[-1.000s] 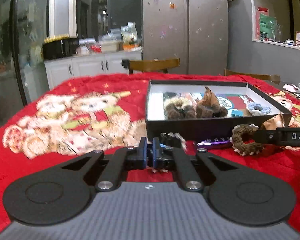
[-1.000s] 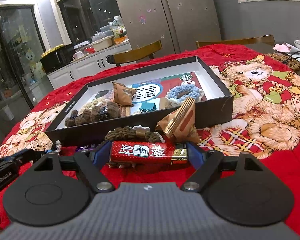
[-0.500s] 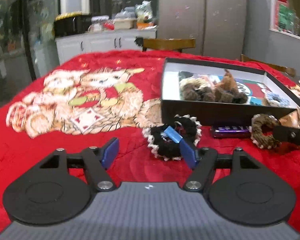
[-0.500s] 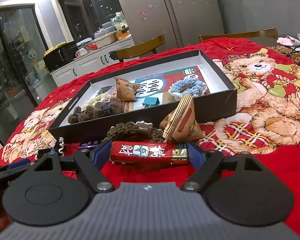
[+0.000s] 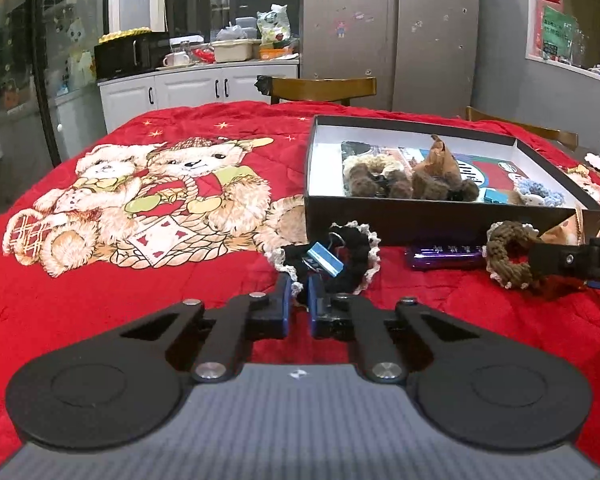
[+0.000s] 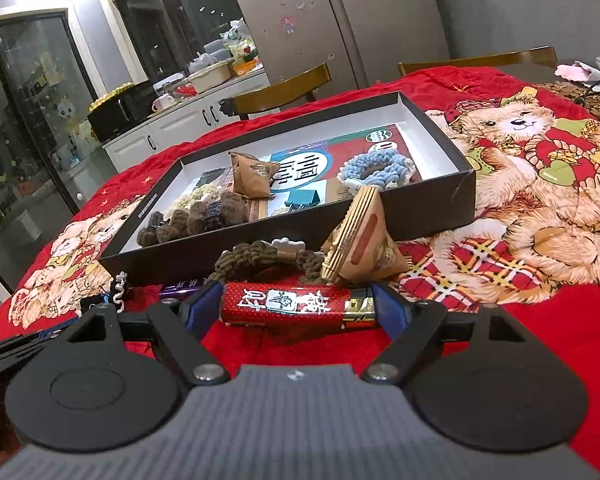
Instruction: Organize objects
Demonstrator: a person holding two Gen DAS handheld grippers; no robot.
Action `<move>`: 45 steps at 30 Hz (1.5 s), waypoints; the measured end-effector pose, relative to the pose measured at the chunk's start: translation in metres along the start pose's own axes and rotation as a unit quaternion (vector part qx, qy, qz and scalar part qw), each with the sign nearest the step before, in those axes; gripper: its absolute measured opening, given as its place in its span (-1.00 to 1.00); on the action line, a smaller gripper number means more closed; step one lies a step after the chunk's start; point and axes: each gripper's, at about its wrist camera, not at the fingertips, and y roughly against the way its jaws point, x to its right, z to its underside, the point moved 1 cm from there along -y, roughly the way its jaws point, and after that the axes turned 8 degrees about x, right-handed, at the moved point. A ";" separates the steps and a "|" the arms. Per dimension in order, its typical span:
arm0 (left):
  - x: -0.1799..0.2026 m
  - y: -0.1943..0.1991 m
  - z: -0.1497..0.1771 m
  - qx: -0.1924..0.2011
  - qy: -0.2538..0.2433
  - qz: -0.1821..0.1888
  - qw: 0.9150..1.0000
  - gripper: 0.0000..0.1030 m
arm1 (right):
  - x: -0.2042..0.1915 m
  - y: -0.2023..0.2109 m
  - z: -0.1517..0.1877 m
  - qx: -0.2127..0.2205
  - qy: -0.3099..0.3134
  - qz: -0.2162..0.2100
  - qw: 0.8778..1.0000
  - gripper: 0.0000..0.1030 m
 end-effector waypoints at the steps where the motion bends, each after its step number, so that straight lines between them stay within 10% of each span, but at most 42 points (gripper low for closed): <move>1: 0.000 0.000 -0.001 0.002 -0.001 -0.002 1.000 -0.82 | 0.000 0.000 0.000 0.000 0.000 0.000 1.000 0.57; 14: -0.006 0.026 -0.018 0.071 0.006 -0.005 0.997 -0.83 | -0.003 0.010 -0.005 0.026 0.002 -0.010 1.000 0.57; 28: 0.002 0.040 -0.030 0.079 -0.006 0.139 0.987 -0.83 | -0.004 0.030 -0.018 0.064 -0.015 -0.055 0.996 0.57; 32: 0.012 0.015 -0.014 0.013 -0.023 0.107 0.994 -0.83 | -0.005 0.036 -0.018 0.072 -0.014 -0.057 0.996 0.57; 45: 0.019 0.049 -0.057 0.090 -0.029 0.107 0.990 -0.83 | -0.010 0.040 -0.046 0.074 -0.012 -0.058 0.995 0.57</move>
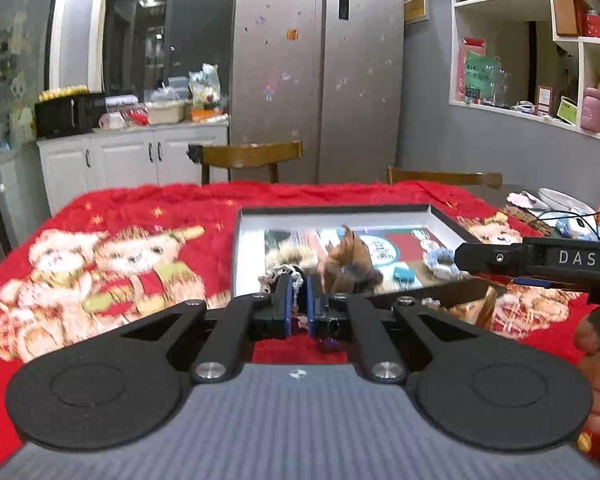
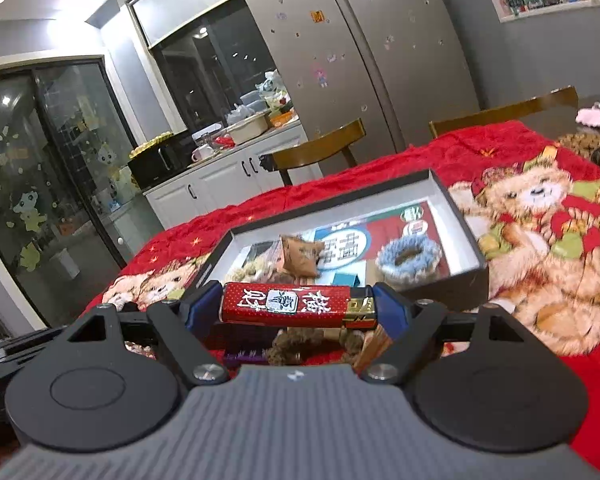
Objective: Organize objects
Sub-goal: 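Lift and carry the black scrunchie and red candy bar over the box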
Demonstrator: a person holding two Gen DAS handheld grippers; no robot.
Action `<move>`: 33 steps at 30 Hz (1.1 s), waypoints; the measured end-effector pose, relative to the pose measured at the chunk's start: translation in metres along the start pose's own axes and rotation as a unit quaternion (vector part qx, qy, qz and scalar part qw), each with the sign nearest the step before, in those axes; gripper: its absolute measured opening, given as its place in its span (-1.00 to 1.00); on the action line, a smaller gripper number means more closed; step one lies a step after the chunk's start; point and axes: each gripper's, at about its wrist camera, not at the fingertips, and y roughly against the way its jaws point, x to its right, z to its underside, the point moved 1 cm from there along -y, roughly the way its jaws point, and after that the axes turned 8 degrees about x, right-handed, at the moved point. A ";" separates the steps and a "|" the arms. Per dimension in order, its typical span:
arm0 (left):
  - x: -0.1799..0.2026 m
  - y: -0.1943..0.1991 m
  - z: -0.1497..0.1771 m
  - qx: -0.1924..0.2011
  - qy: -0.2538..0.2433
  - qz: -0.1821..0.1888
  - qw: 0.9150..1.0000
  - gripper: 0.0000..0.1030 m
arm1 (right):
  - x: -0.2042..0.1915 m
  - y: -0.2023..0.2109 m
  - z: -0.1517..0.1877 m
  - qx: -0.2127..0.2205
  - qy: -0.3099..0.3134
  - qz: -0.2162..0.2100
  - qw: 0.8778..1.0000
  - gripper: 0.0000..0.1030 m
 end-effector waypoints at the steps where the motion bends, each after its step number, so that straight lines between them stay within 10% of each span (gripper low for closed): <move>1: 0.002 0.001 -0.004 0.004 -0.005 0.000 1.000 -0.83 | -0.001 -0.001 -0.004 -0.003 0.001 0.002 1.000 0.57; 17: 0.029 -0.013 -0.086 0.083 0.020 0.006 0.996 -0.83 | 0.005 -0.034 -0.077 -0.037 -0.029 0.006 0.999 0.57; 33: 0.086 -0.129 -0.098 0.039 0.086 0.055 0.994 -0.83 | 0.070 -0.123 -0.102 -0.084 -0.044 0.047 0.994 0.57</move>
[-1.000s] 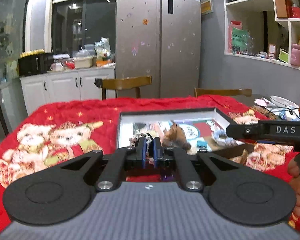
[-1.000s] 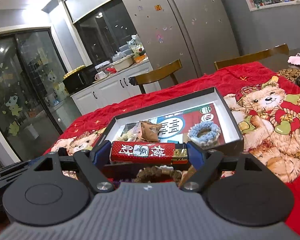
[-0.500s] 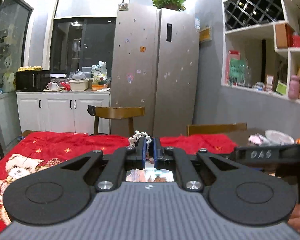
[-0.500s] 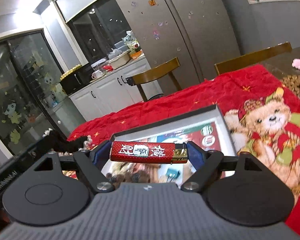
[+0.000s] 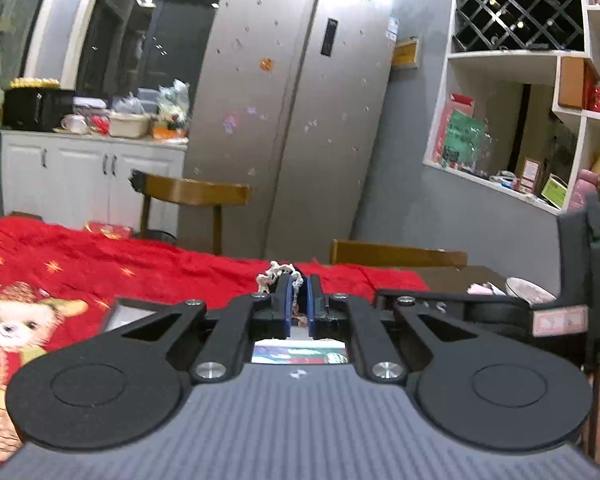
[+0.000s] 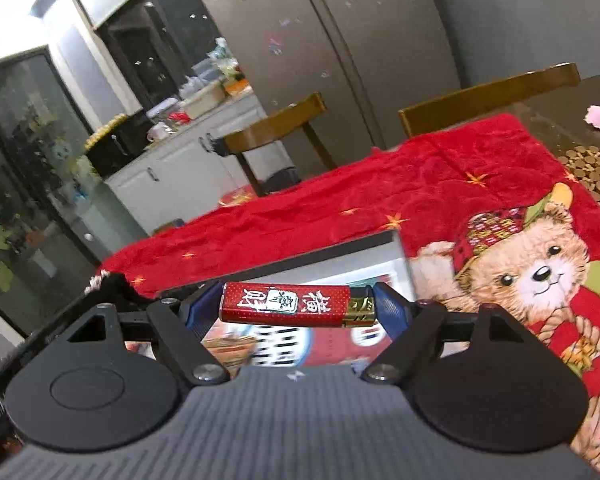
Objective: Organize objects
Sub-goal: 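Lift and carry the black scrunchie and red candy bar over the box, then lower both held items into the box and open both tools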
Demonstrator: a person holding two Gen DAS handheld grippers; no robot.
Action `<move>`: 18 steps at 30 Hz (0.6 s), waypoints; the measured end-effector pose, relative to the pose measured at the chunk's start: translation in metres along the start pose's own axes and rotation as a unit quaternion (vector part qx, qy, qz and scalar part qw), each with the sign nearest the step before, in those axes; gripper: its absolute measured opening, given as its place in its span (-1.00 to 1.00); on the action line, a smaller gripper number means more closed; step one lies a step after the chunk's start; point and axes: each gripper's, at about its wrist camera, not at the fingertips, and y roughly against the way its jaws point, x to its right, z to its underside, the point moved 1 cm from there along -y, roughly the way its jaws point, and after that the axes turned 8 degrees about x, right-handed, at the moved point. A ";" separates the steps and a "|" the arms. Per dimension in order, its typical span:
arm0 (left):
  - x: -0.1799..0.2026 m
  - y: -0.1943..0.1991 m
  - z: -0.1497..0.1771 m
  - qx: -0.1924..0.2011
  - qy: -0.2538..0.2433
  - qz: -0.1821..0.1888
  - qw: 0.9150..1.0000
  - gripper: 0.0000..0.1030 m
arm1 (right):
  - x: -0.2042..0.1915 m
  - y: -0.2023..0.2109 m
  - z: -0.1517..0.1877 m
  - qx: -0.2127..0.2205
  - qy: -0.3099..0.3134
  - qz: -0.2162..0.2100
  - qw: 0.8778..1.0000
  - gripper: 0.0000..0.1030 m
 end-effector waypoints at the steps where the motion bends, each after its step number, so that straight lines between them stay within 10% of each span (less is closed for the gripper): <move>1: 0.000 -0.006 0.006 -0.003 0.003 0.004 1.000 -0.83 | 0.004 -0.004 0.001 -0.001 -0.004 0.003 1.000 0.57; 18: -0.023 -0.088 0.087 -0.124 -0.030 -0.019 0.992 -0.83 | 0.017 -0.059 0.031 -0.068 0.016 0.016 0.997 0.57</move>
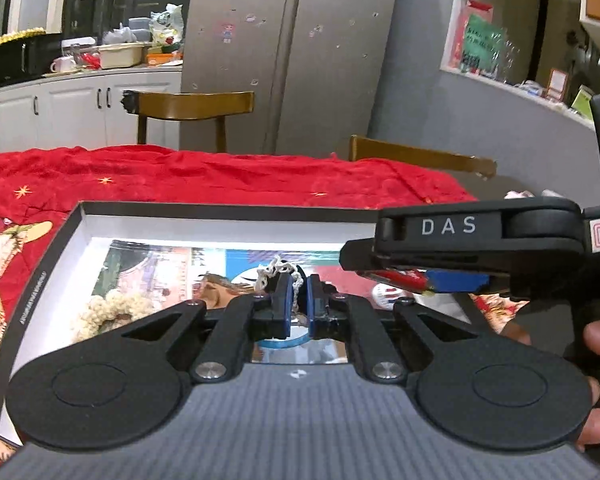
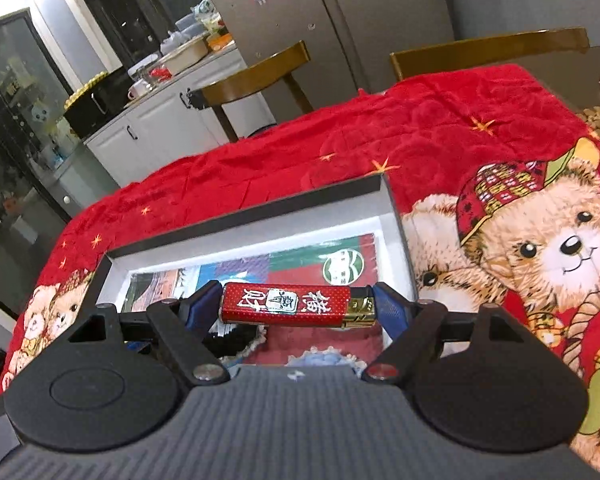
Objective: Organize objects
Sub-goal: 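Lower both held items into the box and open both tools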
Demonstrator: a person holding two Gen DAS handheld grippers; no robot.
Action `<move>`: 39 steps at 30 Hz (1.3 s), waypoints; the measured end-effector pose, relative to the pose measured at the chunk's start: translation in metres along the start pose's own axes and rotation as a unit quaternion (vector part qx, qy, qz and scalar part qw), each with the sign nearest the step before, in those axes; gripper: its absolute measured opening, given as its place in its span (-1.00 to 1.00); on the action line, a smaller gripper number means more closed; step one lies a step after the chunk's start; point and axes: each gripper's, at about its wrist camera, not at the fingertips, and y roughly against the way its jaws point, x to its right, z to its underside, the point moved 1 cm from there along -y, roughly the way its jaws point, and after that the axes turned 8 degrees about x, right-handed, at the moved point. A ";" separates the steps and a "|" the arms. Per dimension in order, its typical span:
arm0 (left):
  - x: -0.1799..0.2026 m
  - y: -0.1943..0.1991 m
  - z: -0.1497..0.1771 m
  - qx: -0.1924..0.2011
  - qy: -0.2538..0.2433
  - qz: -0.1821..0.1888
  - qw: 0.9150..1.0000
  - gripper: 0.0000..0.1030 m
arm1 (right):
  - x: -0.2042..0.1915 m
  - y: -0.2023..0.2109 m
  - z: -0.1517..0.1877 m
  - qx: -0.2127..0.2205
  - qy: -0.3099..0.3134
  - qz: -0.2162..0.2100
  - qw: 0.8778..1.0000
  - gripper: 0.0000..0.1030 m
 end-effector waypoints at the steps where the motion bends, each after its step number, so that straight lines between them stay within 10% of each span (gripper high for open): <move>1: -0.001 -0.001 0.001 -0.004 -0.003 -0.006 1.000 -0.83 | -0.002 0.000 0.001 0.001 0.006 0.004 1.000 0.57; 39: -0.010 -0.012 0.009 -0.028 -0.019 -0.063 0.997 -0.82 | -0.014 -0.009 0.007 -0.027 0.067 0.023 0.997 0.57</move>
